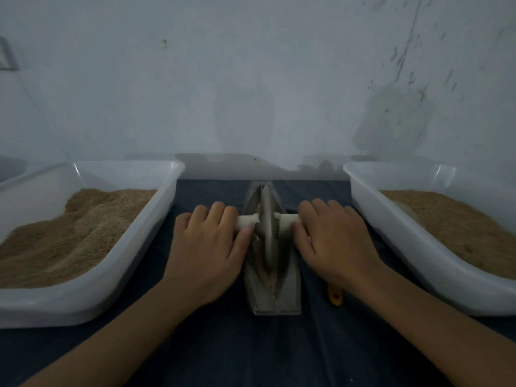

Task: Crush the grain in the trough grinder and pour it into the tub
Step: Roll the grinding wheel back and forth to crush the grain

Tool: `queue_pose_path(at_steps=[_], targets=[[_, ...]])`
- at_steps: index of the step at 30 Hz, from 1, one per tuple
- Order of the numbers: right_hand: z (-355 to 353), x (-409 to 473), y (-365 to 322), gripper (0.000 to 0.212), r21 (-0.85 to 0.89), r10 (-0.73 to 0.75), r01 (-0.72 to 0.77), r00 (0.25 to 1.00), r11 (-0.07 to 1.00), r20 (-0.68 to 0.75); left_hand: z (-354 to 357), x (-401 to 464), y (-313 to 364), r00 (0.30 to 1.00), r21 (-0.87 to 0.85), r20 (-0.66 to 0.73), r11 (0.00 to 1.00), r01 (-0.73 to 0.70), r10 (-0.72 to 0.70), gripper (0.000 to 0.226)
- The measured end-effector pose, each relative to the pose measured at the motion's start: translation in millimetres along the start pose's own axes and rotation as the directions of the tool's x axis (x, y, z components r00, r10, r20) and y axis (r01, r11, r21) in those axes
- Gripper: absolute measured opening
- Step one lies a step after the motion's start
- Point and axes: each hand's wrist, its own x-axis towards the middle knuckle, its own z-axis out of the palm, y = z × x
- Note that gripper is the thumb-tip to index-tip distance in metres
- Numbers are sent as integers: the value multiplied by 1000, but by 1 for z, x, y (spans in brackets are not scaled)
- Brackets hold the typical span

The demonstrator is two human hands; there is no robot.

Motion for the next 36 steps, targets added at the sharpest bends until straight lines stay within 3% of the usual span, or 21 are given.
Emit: queue_pose_path(at_steps=[3, 7, 10, 14, 19, 24, 28, 31, 34, 36], targets=[[18, 39, 1, 42, -30, 118, -115, 989, 993, 91, 19, 41, -6, 986, 104, 137, 991, 81, -95, 37], [31, 84, -2, 61, -23, 321, -325, 921, 946, 222, 35, 89, -13, 904, 71, 359, 973, 219, -230, 42], [34, 85, -1, 60, -52, 296, -291, 930, 955, 217, 32, 82, -8, 929, 103, 307, 978, 181, -204, 38], [18, 39, -2, 49, -48, 120, -118, 991, 992, 55, 10, 29, -5, 981, 124, 169, 989, 76, -96, 36], [-9, -15, 4, 23, -18, -49, 48, 998, 999, -31, -18, -18, -10, 993, -94, 81, 993, -77, 84, 27], [0, 6, 2, 31, -14, 4, -3, 1000, 1000, 24, -5, 8, -10, 989, -2, 148, 1000, -28, 28, 38], [20, 65, -1, 54, -51, 218, -213, 958, 976, 186, 28, 64, -15, 960, 139, 256, 987, 77, -110, 35], [31, 88, 1, 55, -73, 324, -316, 898, 946, 297, 41, 85, -13, 956, 143, 246, 982, 125, -158, 40], [32, 73, 4, 47, -95, 253, -236, 925, 967, 284, 33, 76, -9, 975, 133, 180, 985, 108, -131, 45], [21, 48, 4, 44, -85, 158, -144, 967, 986, 201, 21, 54, -6, 988, 108, 131, 992, 71, -85, 37]])
